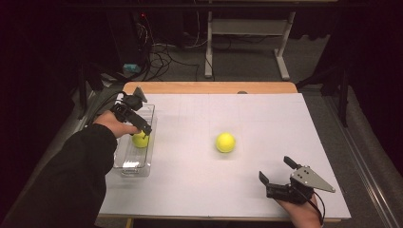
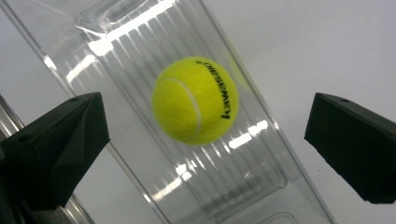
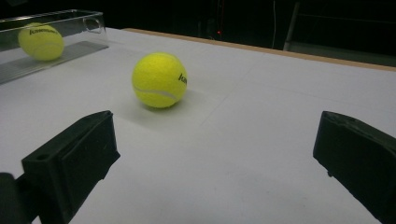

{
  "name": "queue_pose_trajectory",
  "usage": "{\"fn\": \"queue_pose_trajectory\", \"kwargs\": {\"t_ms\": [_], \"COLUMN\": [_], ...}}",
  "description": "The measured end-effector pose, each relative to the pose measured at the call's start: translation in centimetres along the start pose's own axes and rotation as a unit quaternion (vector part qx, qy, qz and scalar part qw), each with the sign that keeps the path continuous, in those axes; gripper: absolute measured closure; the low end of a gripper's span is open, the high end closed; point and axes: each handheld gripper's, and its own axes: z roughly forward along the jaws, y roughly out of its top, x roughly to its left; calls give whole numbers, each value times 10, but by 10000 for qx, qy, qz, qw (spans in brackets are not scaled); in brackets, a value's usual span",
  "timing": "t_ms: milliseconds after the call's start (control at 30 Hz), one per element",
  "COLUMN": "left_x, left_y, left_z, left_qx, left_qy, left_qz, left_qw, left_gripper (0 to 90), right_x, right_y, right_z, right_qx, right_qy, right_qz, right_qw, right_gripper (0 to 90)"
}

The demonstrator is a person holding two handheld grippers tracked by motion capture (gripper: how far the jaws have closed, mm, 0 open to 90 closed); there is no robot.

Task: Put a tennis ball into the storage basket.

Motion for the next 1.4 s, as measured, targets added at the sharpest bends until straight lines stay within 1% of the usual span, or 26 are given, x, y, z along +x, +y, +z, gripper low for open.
{"fn": "queue_pose_trajectory", "kwargs": {"t_ms": [67, 133, 167, 233, 267, 333, 500, 567, 667, 900, 1100, 1167, 1367, 1400], "left_x": [-9, -16, -20, -27, -31, -40, -58, -65, -75, -103, -124, -133, -157, -160], "left_y": [1, 3, 3, 5, 6, 8, 12, 13, 14, 14, 12, 10, 6, 4], "left_z": [2, 3, 5, 7, 7, 10, 13, 15, 16, 24, 29, 30, 33, 35], "left_qx": [4, 14, -29, -38, -60, -53, -32, -93, -103, 11, -48, -95, -184, -190], "left_qy": [18, 48, 35, 16, -10, -84, -137, -192, -312, -316, -391, -375, -507, -498], "left_qz": [112, 182, 225, 306, 324, 429, 649, 679, 776, 1114, 1271, 1346, 1537, 1565], "left_qw": [9999, 9998, 9997, 9995, 9995, 9990, 9978, 9975, 9964, 9933, 9911, 9901, 9866, 9862], "left_gripper": [6, 6, 5, 5, 5, 5, 5, 6, 5, 5, 6, 6, 6, 6], "right_x": [0, 0, 0, 0, 0, 0, 0, 0, 0, 1, 1, 1, 1, 2], "right_y": [0, 0, 0, 0, 0, 0, 0, 0, 1, 0, 0, 0, 1, 1], "right_z": [0, 0, 0, 0, 0, 0, 0, 0, -1, 0, 0, 0, 0, 0], "right_qx": [-1, 1, -1, -1, 0, 0, -2, -1, -10, -4, -9, -8, -16, -11], "right_qy": [-3, -5, -4, -5, -7, -10, -6, 0, 2, 21, 27, 30, 34, 35], "right_qz": [-23, -22, -25, -28, -28, -26, -14, -17, -29, -34, -35, -35, -34, -25], "right_qw": [10000, 10000, 10000, 10000, 10000, 10000, 10000, 10000, 10000, 10000, 10000, 10000, 10000, 10000], "right_gripper": [0, 0, 0, 0, 0, 0, 0, 0, 0, 0, 0, 0, 0, 0]}}
